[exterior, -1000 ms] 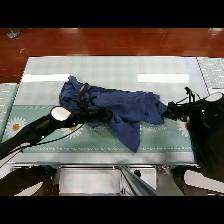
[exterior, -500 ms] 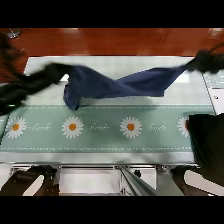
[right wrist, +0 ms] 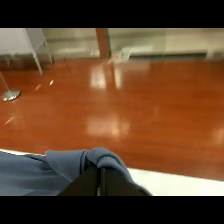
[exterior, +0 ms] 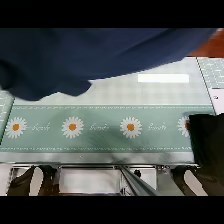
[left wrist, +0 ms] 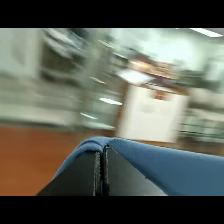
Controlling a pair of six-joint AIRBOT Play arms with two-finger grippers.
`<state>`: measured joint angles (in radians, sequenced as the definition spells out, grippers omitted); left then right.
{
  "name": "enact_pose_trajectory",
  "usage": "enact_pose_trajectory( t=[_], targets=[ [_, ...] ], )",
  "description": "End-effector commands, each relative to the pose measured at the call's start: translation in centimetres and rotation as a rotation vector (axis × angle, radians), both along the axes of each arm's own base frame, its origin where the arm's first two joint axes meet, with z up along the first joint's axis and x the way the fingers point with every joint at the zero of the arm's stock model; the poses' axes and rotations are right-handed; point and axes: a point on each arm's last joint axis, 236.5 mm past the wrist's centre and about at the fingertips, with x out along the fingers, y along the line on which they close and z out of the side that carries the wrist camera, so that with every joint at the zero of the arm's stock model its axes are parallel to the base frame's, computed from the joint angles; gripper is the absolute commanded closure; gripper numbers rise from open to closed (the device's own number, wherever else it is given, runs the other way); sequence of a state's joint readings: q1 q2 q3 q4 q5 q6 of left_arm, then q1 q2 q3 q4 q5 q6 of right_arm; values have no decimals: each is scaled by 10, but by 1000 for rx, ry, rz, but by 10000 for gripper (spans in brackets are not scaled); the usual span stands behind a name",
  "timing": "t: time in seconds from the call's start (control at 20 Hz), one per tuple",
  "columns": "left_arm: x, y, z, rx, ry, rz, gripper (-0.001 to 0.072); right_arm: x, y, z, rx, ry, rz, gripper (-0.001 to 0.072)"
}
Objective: Fold the shirts.
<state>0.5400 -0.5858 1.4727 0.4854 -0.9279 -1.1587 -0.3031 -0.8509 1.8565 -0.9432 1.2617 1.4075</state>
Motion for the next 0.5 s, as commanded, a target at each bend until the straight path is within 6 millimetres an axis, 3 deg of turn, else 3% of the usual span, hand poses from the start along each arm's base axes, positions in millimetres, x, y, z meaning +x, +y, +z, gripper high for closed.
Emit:
enact_pose_trajectory(
  t=[0.0, 0.1, 0.25, 0.35, 0.45],
  targets=[
    [-45, -3, 44, 186, -90, 173, 688, -73, 2, 22, -97, -94, -89, 686],
    [-60, -10, 45, 254, -88, 196, 688, -96, -2, 13, -131, -66, -132, 686],
    [-63, 4, 6, 285, 75, 240, 688, -105, -10, -3, -135, -2, -174, 686],
    [-48, 12, -31, 276, 189, 210, 688, -94, -8, -21, -116, 58, -149, 686],
    [-16, 10, -83, 240, 326, 121, 688, -73, 2, -62, -66, 180, -68, 686]
  ],
)
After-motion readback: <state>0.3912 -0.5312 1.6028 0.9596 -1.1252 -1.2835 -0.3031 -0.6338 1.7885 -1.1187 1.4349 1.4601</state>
